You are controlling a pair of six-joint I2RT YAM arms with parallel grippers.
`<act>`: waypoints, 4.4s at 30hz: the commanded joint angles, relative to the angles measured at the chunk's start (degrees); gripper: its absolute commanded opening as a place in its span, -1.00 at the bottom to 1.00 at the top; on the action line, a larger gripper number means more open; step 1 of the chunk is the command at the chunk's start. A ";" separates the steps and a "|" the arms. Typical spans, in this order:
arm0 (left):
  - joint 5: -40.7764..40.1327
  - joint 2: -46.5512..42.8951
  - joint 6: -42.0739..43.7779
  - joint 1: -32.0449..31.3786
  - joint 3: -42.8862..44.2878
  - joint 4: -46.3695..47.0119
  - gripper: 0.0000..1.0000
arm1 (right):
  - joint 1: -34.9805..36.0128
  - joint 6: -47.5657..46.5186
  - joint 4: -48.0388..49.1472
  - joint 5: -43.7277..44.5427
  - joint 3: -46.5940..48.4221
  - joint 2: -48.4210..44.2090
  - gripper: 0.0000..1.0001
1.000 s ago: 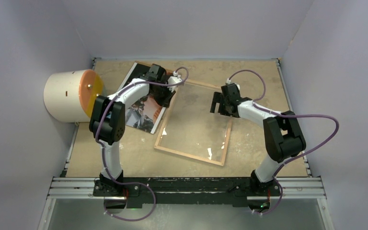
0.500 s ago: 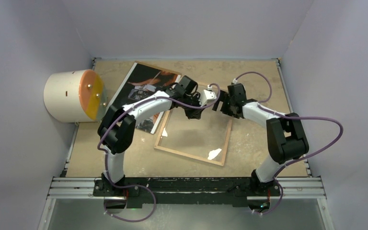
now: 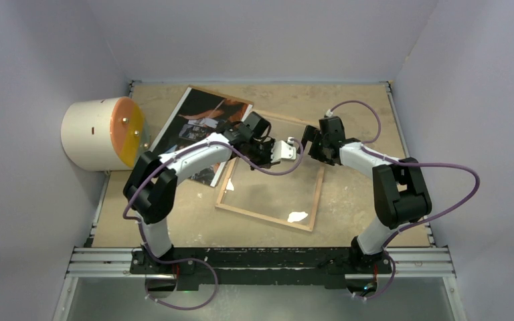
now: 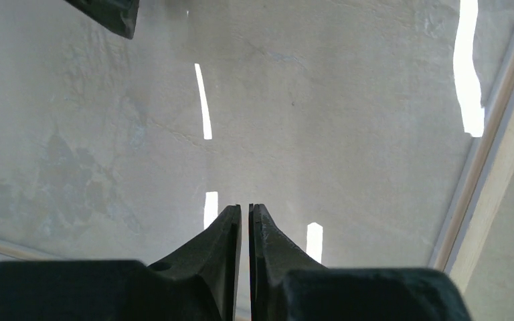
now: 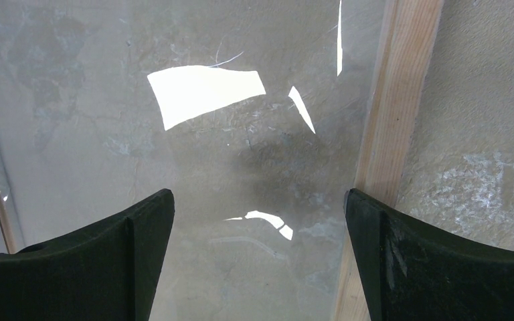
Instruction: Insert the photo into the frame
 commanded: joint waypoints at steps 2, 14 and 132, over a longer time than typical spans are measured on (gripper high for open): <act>0.87 -4.89 14.36 -2.81 -1.34 -0.48 -0.72 | -0.32 0.41 -1.24 0.42 -1.10 -0.05 0.98; -3.16 -2.41 29.30 -14.67 -6.43 14.78 -0.74 | -0.32 -0.09 -2.58 3.71 0.67 0.36 0.98; -23.07 5.95 3.24 12.68 8.74 3.49 -0.03 | -7.74 -0.78 -1.47 -1.17 13.62 -0.09 -0.56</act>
